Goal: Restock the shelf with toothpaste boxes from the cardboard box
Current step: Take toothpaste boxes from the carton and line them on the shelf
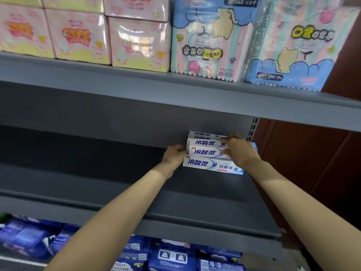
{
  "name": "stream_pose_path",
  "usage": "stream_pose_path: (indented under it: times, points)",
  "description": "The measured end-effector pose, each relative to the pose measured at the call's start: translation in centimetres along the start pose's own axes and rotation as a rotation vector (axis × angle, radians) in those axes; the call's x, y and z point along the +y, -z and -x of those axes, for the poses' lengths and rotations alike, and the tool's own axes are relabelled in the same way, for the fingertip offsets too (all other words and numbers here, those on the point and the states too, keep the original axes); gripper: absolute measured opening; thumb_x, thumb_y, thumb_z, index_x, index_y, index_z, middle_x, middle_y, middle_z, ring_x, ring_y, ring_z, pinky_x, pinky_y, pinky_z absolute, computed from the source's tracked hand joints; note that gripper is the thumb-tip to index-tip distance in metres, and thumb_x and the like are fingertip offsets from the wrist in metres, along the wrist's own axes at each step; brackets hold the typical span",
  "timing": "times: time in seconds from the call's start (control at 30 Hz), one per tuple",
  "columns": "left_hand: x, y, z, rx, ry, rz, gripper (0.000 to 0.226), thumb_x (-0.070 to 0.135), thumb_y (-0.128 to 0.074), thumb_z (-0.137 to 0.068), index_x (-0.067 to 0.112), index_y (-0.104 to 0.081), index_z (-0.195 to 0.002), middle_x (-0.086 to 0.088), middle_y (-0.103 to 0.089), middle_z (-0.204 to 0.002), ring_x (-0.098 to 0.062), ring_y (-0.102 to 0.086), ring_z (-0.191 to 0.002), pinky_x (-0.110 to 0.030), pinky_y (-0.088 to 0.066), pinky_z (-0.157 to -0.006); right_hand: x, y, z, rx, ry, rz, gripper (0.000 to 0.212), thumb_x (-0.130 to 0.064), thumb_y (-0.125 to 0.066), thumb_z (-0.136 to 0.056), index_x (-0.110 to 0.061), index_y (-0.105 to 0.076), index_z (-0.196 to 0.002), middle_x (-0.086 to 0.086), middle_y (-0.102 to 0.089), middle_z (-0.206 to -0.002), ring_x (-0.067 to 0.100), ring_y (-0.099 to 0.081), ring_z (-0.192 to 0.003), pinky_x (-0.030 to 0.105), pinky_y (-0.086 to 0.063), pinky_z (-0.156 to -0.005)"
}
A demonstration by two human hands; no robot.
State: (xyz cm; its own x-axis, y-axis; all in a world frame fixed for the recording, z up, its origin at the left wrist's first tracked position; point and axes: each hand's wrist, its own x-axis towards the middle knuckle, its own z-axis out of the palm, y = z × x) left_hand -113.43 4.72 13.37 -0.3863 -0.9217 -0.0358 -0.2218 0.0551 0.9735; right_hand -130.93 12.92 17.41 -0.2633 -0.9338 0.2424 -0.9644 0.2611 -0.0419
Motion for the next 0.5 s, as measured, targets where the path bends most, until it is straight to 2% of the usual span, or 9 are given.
stream_pose_path:
  times: [0.13,0.27,0.43,0.5]
  points:
    - [0.1,-0.1,0.1,-0.003,0.006,-0.035,0.019,0.011,-0.046,-0.093,0.009,-0.063,-0.101,-0.005,-0.064,-0.101,-0.016,-0.056,-0.093,-0.024,-0.04,-0.065,-0.4,-0.9,0.0,-0.005,0.016,0.124,0.045,-0.025,-0.049,-0.096,-0.025,-0.041,-0.141,0.01,-0.044,-0.131,0.027,-0.048,-0.122,0.041,-0.04,-0.103]
    - [0.3,-0.2,0.3,-0.022,0.0,-0.081,0.024,0.01,-0.045,-0.094,0.007,-0.063,-0.109,-0.004,-0.063,-0.105,-0.013,-0.054,-0.091,-0.02,-0.04,-0.062,-0.6,-1.8,0.4,0.039,-0.002,0.057,0.047,-0.024,-0.047,-0.097,-0.025,-0.038,-0.142,0.008,-0.039,-0.135,0.028,-0.047,-0.124,0.044,-0.037,-0.105]
    - [0.6,-0.2,0.4,-0.008,-0.007,-0.149,0.026,0.009,-0.045,-0.093,0.008,-0.062,-0.112,-0.008,-0.064,-0.115,-0.015,-0.055,-0.093,-0.024,-0.039,-0.076,-1.1,-2.3,0.6,0.096,-0.003,0.08,0.047,-0.014,-0.048,-0.095,-0.027,-0.041,-0.14,0.006,-0.041,-0.135,0.027,-0.046,-0.124,0.041,-0.037,-0.102]
    - [0.7,0.0,0.4,0.003,-0.033,-0.217,0.027,0.01,-0.046,-0.094,0.009,-0.058,-0.118,-0.009,-0.063,-0.12,-0.018,-0.058,-0.102,-0.024,-0.042,-0.08,-1.8,-2.3,0.7,0.123,-0.001,0.031,0.048,-0.015,-0.05,-0.093,-0.024,-0.042,-0.139,0.004,-0.041,-0.137,0.024,-0.042,-0.128,0.04,-0.033,-0.106]
